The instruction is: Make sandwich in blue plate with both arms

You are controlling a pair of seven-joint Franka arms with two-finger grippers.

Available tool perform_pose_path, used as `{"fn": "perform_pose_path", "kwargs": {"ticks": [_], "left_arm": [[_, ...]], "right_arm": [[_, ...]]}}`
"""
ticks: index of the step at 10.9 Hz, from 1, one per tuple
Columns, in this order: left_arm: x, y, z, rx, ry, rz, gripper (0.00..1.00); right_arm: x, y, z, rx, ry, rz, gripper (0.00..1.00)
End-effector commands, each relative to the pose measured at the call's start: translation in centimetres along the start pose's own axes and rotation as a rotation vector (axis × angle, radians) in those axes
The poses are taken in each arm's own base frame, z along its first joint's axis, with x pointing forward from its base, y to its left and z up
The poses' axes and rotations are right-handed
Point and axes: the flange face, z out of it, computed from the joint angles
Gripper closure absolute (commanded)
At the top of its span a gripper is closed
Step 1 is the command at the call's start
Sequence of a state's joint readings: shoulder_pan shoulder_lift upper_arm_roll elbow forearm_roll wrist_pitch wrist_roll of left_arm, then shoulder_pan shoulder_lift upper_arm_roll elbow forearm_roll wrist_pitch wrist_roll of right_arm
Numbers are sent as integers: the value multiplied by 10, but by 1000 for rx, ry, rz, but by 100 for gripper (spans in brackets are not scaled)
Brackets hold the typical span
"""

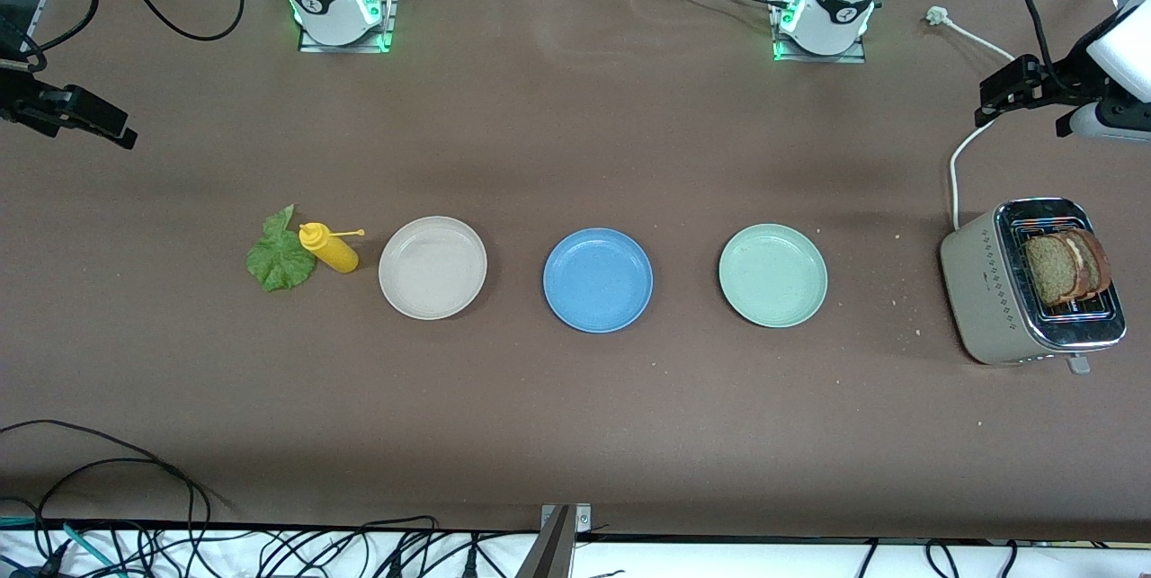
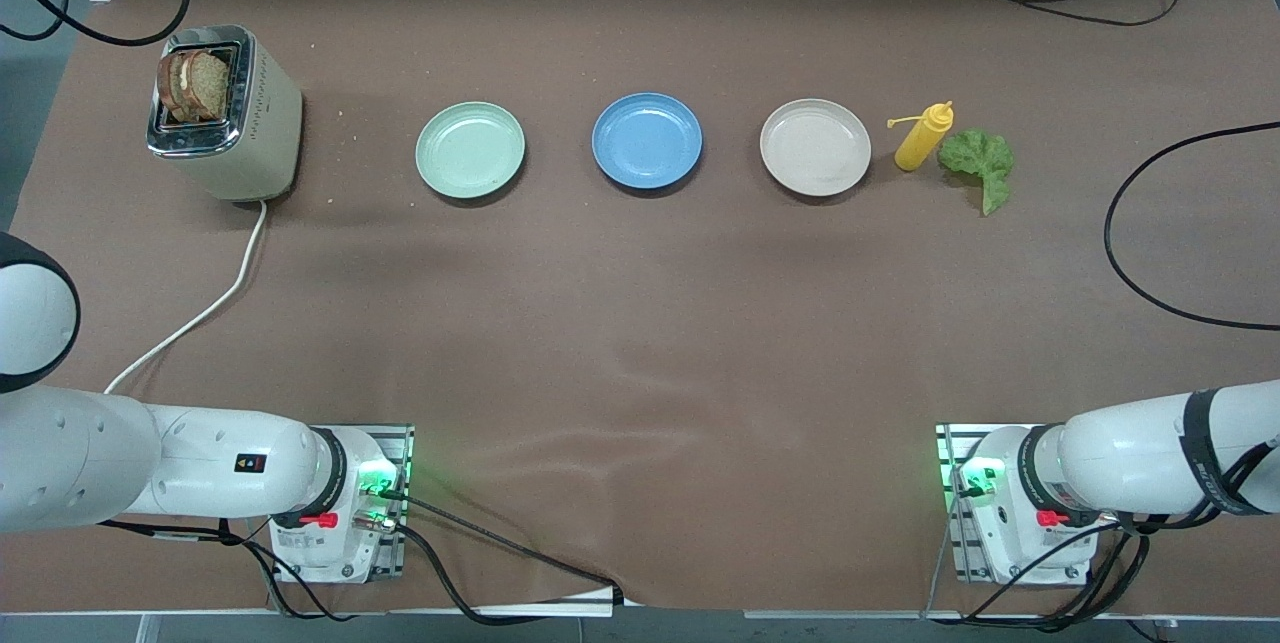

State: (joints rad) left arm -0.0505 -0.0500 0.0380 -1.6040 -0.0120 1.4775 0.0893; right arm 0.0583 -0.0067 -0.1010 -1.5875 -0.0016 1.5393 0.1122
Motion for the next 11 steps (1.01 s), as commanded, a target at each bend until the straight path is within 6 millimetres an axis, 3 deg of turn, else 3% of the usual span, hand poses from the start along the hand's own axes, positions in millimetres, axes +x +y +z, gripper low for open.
{"fn": "perform_pose_path", "kwargs": {"ticks": [1, 5, 8, 10, 11], "left_arm": [[0, -4, -4, 24, -10, -8, 0], [0, -15, -1, 21, -16, -23, 0], [10, -64, 19, 12, -44, -104, 0], [34, -96, 72, 64, -154, -139, 0], [40, -107, 88, 125, -192, -142, 0]], "right_arm": [[-3, -1, -6, 17, -3, 10, 0], [-3, -1, -6, 17, -3, 10, 0], [-3, -1, -6, 17, -3, 11, 0], [-3, -1, -6, 17, -3, 10, 0], [-3, -1, -6, 17, -3, 10, 0]]}}
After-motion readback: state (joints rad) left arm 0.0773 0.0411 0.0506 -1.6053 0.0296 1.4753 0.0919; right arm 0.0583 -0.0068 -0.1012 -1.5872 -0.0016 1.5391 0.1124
